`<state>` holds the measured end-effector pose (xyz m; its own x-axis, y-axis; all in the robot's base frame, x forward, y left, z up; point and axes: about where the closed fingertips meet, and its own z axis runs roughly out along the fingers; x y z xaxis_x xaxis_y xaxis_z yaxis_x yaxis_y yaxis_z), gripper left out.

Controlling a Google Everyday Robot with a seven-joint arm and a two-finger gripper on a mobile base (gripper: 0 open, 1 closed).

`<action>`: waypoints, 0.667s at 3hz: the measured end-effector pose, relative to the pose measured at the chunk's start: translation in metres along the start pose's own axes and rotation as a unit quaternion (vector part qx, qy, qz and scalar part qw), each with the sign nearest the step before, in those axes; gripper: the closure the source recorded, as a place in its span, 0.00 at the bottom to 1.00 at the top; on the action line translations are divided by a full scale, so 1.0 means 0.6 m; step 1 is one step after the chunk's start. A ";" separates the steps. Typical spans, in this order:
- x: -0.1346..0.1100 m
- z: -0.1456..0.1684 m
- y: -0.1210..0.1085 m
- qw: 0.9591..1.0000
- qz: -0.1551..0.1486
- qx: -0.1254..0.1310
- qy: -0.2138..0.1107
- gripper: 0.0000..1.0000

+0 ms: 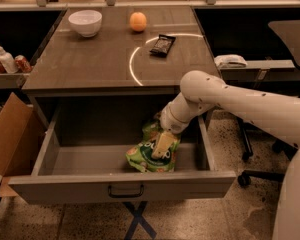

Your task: Pick green rice chip bag from top drawer and place on counter

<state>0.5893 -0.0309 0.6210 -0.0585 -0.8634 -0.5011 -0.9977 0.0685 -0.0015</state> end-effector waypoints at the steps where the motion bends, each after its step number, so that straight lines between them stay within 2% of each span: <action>1: -0.001 -0.002 0.001 1.000 -0.002 0.003 -0.001 0.43; 2: -0.003 -0.002 0.003 1.000 -0.005 0.005 -0.004 0.64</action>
Offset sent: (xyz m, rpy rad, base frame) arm -0.0019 -0.0008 0.0062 0.0135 -0.0299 -0.0011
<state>0.5874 -0.0300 0.6228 -0.0488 -0.8601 -0.5078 -0.9977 0.0659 -0.0157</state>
